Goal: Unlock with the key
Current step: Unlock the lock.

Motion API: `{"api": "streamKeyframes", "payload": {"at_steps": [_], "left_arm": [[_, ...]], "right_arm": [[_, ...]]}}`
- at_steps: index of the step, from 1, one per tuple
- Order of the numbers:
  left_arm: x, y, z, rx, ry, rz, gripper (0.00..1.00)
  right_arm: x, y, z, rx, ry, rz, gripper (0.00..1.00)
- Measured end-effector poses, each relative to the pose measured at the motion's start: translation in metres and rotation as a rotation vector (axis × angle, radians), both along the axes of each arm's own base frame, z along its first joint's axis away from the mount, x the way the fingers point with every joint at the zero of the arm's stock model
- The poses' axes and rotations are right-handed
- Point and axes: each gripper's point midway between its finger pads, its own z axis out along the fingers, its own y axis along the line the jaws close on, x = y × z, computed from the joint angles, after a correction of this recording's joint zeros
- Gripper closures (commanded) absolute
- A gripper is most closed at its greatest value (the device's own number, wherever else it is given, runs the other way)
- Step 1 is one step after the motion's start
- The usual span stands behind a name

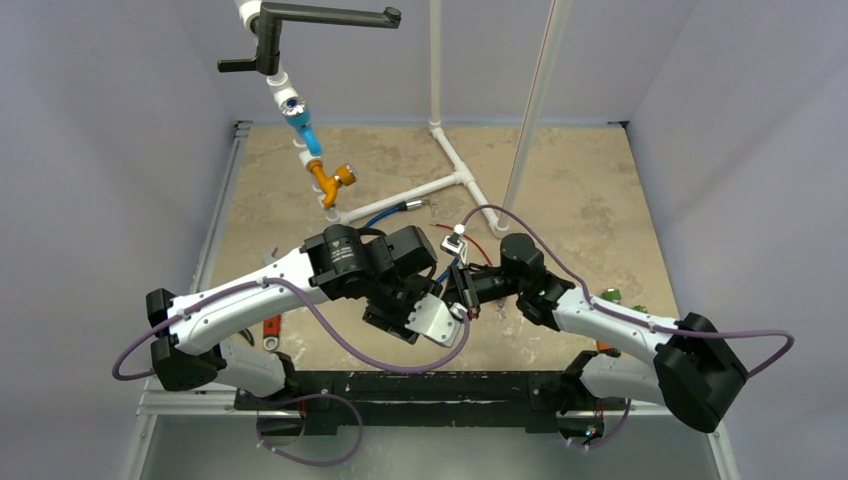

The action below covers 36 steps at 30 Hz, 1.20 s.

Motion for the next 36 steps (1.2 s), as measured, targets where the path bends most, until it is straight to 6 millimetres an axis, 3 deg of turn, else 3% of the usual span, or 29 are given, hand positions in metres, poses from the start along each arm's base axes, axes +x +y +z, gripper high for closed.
{"api": "streamKeyframes", "payload": {"at_steps": [7, 13, 14, 16, 19, 22, 27, 30, 32, 34, 35, 36], "left_arm": [[0.007, 0.0, 0.0, 0.014, -0.052, 0.015, 1.0], [0.011, -0.01, 0.003, -0.023, -0.072, 0.031, 1.0], [0.012, -0.011, 0.003, -0.028, -0.078, 0.036, 1.0], [0.012, -0.017, 0.005, -0.05, -0.077, 0.041, 1.0], [0.012, -0.031, 0.007, -0.105, -0.076, 0.037, 1.0], [0.011, -0.034, 0.005, -0.118, -0.067, 0.041, 1.0], [0.014, -0.034, 0.005, -0.12, -0.067, 0.061, 1.0], [0.016, -0.033, 0.005, -0.125, -0.065, 0.075, 1.0], [0.018, -0.033, 0.006, -0.13, -0.057, 0.094, 0.81], [0.02, -0.033, 0.005, -0.139, -0.042, 0.125, 0.45], [0.021, -0.033, 0.005, -0.146, -0.032, 0.141, 0.22], [0.022, -0.033, 0.005, -0.157, -0.016, 0.161, 0.08]], "right_arm": [[0.004, 0.001, 0.003, -0.016, -0.02, -0.025, 1.0], [0.012, 0.003, 0.002, -0.034, -0.019, -0.076, 0.4], [0.011, 0.002, 0.001, -0.04, -0.019, -0.08, 0.33], [0.016, 0.002, 0.001, -0.047, -0.033, -0.117, 0.3], [0.023, 0.0, 0.006, -0.044, -0.066, -0.178, 0.31], [0.027, -0.002, 0.012, -0.047, -0.095, -0.216, 0.38], [0.035, -0.001, 0.016, -0.068, -0.124, -0.247, 0.78], [0.037, -0.002, 0.014, -0.085, -0.118, -0.258, 0.95], [0.037, -0.002, 0.014, -0.087, -0.119, -0.262, 1.0], [0.039, -0.002, 0.015, -0.09, -0.123, -0.271, 1.0], [0.04, -0.002, 0.015, -0.096, -0.125, -0.277, 1.0], [0.04, -0.003, 0.016, -0.102, -0.129, -0.279, 1.0]]}}
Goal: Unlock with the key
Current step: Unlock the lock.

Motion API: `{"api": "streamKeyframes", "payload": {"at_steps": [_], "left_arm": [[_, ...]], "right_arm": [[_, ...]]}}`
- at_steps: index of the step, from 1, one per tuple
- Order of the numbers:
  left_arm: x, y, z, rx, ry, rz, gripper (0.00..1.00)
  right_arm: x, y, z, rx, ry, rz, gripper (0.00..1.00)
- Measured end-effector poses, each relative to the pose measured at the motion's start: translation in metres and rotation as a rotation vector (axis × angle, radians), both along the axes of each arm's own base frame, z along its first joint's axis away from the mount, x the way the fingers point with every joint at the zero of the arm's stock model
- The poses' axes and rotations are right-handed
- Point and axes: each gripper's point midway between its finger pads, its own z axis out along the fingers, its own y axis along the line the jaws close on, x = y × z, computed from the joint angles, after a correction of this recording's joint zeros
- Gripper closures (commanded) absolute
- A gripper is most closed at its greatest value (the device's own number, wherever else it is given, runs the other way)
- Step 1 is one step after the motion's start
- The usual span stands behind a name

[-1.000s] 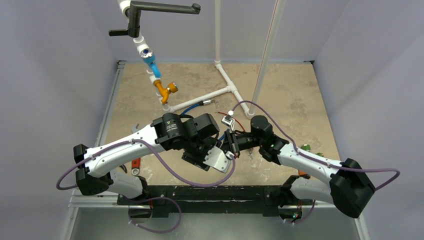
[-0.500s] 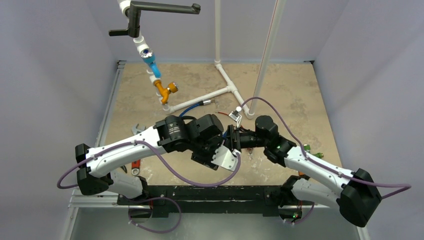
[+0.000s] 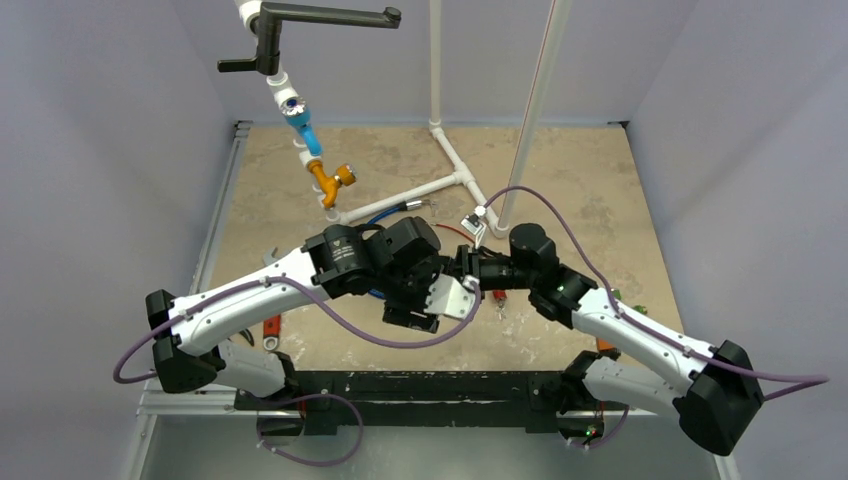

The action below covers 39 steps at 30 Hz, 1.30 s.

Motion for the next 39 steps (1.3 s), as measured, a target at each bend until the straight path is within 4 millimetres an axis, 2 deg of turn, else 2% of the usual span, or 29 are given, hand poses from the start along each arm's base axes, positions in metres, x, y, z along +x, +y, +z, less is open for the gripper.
{"api": "streamKeyframes", "payload": {"at_steps": [1, 2, 6, 11, 16, 21, 23, 28, 31, 34, 36, 39], "left_arm": [[0.001, 0.0, 0.0, -0.012, 0.021, 0.024, 0.01], [0.001, 0.0, 0.001, -0.028, 0.043, 0.049, 0.0], [0.0, 0.009, 0.003, -0.107, 0.187, 0.161, 0.0], [-0.023, 0.023, -0.01, -0.134, 0.414, 0.224, 0.0], [-0.041, 0.025, -0.016, -0.151, 0.613, 0.24, 0.0], [-0.05, 0.02, -0.01, -0.182, 0.669, 0.207, 0.0], [-0.052, 0.02, -0.009, -0.185, 0.681, 0.197, 0.06], [-0.061, 0.021, -0.007, -0.21, 0.715, 0.178, 0.34], [-0.066, 0.019, -0.012, -0.225, 0.756, 0.189, 0.35], [-0.069, 0.015, -0.018, -0.23, 0.813, 0.221, 0.25], [-0.069, 0.01, -0.019, -0.248, 0.848, 0.239, 0.24], [-0.069, 0.0, -0.015, -0.284, 0.891, 0.254, 0.4]], "right_arm": [[0.0, -0.001, 0.001, -0.006, -0.015, 0.003, 1.0], [0.001, -0.001, -0.001, -0.021, -0.028, 0.005, 1.0], [-0.002, -0.004, -0.004, -0.065, -0.065, 0.035, 1.0], [-0.006, -0.002, -0.001, -0.071, -0.096, 0.094, 1.0], [-0.012, 0.001, 0.001, -0.068, -0.087, 0.16, 1.0], [-0.018, 0.005, -0.002, -0.077, -0.015, 0.22, 1.0], [-0.022, 0.005, -0.002, -0.072, 0.017, 0.243, 1.0], [-0.029, 0.004, 0.003, -0.085, 0.071, 0.297, 1.0], [-0.034, 0.003, 0.008, -0.094, 0.088, 0.332, 1.0], [-0.034, 0.003, 0.011, -0.106, 0.076, 0.345, 1.0], [-0.034, 0.002, 0.009, -0.116, 0.065, 0.351, 1.0], [-0.033, 0.003, 0.007, -0.131, 0.034, 0.352, 1.0]]}}
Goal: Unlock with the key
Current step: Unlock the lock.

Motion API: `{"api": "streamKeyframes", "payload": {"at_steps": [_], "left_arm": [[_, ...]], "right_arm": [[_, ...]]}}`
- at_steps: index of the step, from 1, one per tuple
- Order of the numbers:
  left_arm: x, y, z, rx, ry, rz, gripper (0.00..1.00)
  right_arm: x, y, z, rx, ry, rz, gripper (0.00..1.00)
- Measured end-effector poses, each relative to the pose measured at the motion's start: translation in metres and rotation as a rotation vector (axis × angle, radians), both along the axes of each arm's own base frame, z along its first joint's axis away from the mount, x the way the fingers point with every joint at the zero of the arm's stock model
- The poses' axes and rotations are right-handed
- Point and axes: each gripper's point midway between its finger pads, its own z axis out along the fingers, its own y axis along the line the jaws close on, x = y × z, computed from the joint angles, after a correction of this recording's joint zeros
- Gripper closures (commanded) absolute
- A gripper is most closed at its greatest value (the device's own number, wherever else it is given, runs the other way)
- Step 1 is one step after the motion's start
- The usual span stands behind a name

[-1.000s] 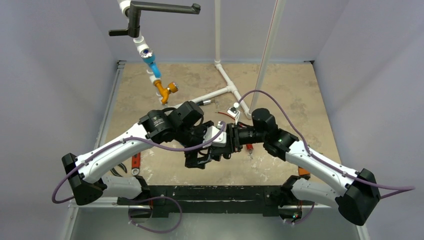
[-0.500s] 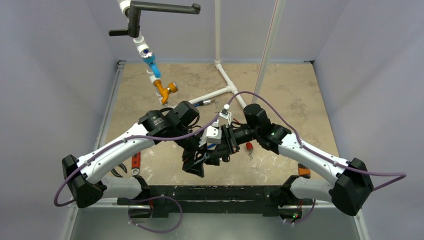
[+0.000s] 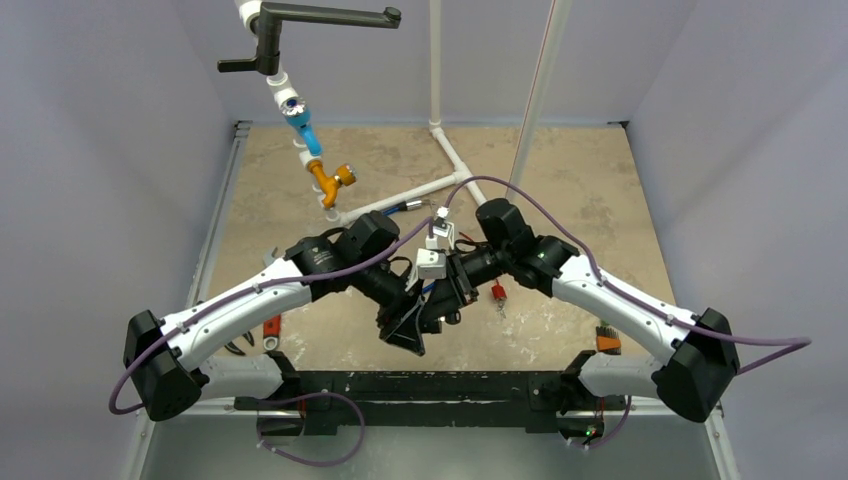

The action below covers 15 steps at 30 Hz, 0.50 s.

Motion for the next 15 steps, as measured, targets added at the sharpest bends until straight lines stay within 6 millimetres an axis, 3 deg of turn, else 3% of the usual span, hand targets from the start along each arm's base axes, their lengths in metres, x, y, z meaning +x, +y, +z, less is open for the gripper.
{"api": "streamKeyframes", "payload": {"at_steps": [1, 3, 4, 5, 9, 13, 15], "left_arm": [[0.0007, -0.003, 0.0019, -0.01, 0.011, 0.009, 0.47], [0.0028, -0.0074, 0.0047, -0.027, 0.025, 0.025, 0.7], [0.0045, -0.009, 0.0055, -0.032, 0.031, 0.035, 0.95], [0.0028, -0.0086, 0.0058, -0.033, 0.047, 0.035, 1.0], [0.0012, -0.008, 0.0061, -0.042, 0.065, 0.052, 1.0], [0.0006, -0.0072, 0.0027, -0.057, 0.071, 0.064, 1.0], [0.0018, -0.0071, 0.0025, -0.068, 0.068, 0.073, 1.0]], "right_arm": [[-0.0003, 0.0005, 0.0001, -0.002, -0.011, 0.004, 1.0], [-0.0021, 0.0018, 0.0018, -0.002, -0.032, 0.02, 1.0], [-0.0047, 0.0026, 0.004, -0.002, -0.043, 0.035, 1.0], [-0.0063, 0.0027, 0.0053, -0.007, -0.048, 0.04, 1.0], [-0.0079, 0.002, 0.0049, -0.019, -0.073, 0.046, 0.98], [-0.0075, 0.0022, 0.0022, -0.032, -0.079, 0.039, 0.62], [-0.0077, 0.0027, 0.0019, -0.037, -0.075, 0.035, 0.51]]}}
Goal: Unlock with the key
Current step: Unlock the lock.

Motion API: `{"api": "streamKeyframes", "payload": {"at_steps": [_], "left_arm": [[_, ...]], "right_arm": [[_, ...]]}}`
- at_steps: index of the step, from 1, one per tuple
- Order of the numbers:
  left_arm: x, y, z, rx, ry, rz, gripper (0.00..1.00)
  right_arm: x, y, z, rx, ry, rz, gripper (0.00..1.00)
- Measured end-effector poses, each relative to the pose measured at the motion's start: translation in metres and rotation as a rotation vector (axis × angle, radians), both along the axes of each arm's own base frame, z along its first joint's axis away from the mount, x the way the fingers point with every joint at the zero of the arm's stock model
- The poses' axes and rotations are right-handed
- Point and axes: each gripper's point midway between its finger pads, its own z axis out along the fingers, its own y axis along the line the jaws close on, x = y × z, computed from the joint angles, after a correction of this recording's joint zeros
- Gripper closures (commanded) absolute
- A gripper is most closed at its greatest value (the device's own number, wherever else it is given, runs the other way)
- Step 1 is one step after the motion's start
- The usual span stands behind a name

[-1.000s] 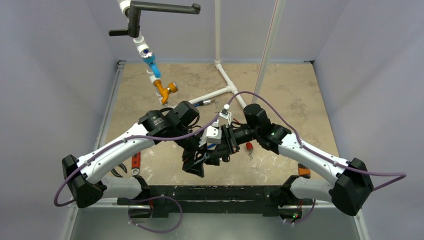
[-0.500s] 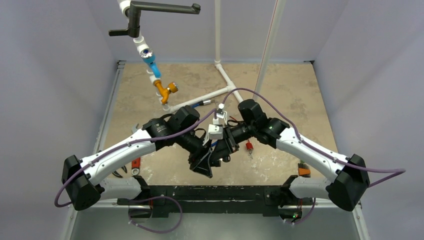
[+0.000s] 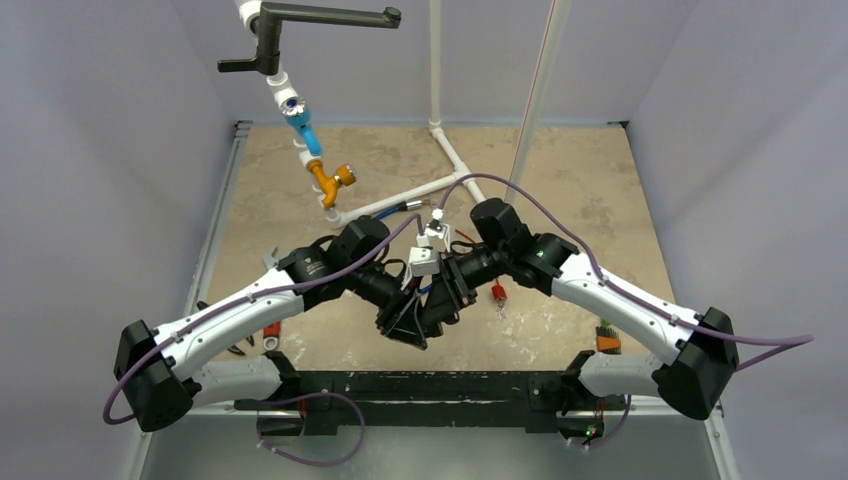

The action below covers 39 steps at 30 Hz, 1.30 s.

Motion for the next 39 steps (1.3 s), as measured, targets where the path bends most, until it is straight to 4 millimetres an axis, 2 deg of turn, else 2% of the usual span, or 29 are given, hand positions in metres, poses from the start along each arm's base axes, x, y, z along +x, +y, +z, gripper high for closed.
{"api": "streamKeyframes", "payload": {"at_steps": [3, 6, 9, 14, 16, 20, 23, 27, 29, 30, 34, 36, 37, 39], "left_arm": [[0.005, 0.0, 0.001, -0.031, -0.033, 0.02, 1.0], [0.007, 0.003, 0.008, -0.064, -0.03, 0.047, 1.0], [0.007, 0.005, 0.009, -0.072, -0.015, 0.067, 1.0], [0.008, 0.009, -0.006, -0.029, 0.036, 0.11, 1.0], [0.008, 0.011, -0.011, -0.016, 0.053, 0.121, 1.0], [0.009, 0.016, -0.017, -0.002, 0.069, 0.144, 1.0], [0.015, 0.02, -0.016, -0.003, 0.082, 0.186, 1.0], [0.026, 0.023, -0.006, -0.023, 0.079, 0.23, 1.0], [0.031, 0.02, 0.011, -0.04, 0.053, 0.227, 1.0], [0.035, 0.017, 0.027, -0.065, 0.021, 0.221, 1.0], [0.051, 0.004, 0.109, -0.256, -0.179, 0.205, 1.0], [0.057, 0.001, 0.14, -0.356, -0.275, 0.223, 1.0], [0.059, 0.001, 0.149, -0.398, -0.309, 0.237, 1.0], [0.061, 0.002, 0.155, -0.457, -0.348, 0.264, 1.0]], "right_arm": [[0.002, 0.001, 0.003, -0.006, 0.023, -0.022, 0.34], [0.017, 0.0, 0.002, -0.042, -0.029, -0.087, 0.28], [0.035, -0.002, 0.014, -0.057, -0.104, -0.147, 0.28], [0.064, -0.011, 0.051, 0.006, -0.244, -0.236, 0.29], [0.068, -0.015, 0.053, 0.007, -0.257, -0.259, 0.29], [0.077, -0.021, 0.045, -0.036, -0.287, -0.292, 0.29], [0.087, -0.031, 0.04, -0.089, -0.34, -0.338, 0.38], [0.101, -0.055, 0.038, -0.182, -0.447, -0.444, 0.62], [0.11, -0.069, 0.04, -0.236, -0.505, -0.507, 0.71], [0.115, -0.073, 0.044, -0.255, -0.529, -0.535, 0.72], [0.137, -0.089, 0.066, -0.307, -0.634, -0.639, 0.73], [0.148, -0.098, 0.085, -0.315, -0.708, -0.697, 0.75], [0.152, -0.102, 0.096, -0.313, -0.746, -0.724, 0.76], [0.159, -0.109, 0.118, -0.306, -0.811, -0.766, 0.79]]}}
